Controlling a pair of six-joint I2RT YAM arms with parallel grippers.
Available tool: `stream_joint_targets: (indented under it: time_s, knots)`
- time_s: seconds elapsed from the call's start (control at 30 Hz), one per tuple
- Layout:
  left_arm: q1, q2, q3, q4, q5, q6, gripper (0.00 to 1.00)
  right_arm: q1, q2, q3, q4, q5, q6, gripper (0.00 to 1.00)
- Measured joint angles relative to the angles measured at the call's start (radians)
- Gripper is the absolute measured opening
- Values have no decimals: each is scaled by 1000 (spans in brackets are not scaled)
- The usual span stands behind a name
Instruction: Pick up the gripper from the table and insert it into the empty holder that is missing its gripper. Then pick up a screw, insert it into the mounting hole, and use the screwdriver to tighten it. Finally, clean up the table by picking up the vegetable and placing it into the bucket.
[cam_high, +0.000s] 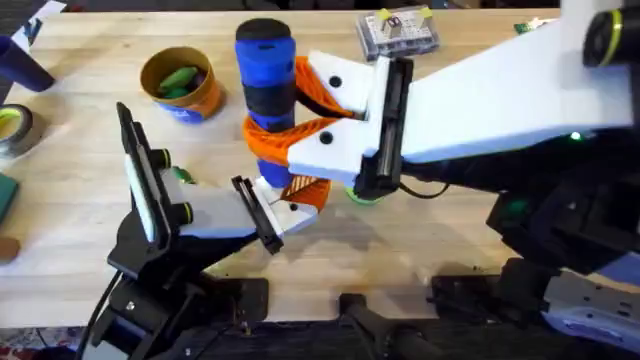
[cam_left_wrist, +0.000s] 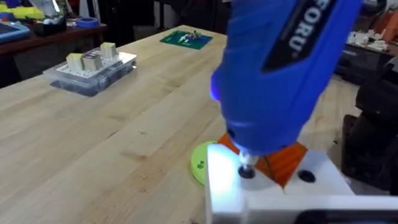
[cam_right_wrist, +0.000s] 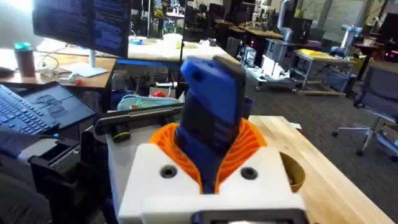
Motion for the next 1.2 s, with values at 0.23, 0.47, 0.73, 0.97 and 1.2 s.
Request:
stream_joint_targets:
  time_s: [0.23, 0.47, 0.73, 0.97, 1.2]
  knots:
    - [-2, -2, 2, 13, 2, 14, 11, 0, 1, -32, 133, -24, 1, 81]
    - [-2, 0, 1, 0, -1, 7, 11, 0, -74, -33, 227, -27, -25, 82]
    - [-2, 0, 1, 0, -1, 7, 11, 0, -84, -31, 163, 13, -111, 82]
    - [-2, 0, 1, 0, -1, 6, 11, 0, -84, -28, -96, 357, -308, 82]
    - [-2, 0, 1, 0, -1, 6, 11, -20, -28, -23, -490, 704, -626, 80]
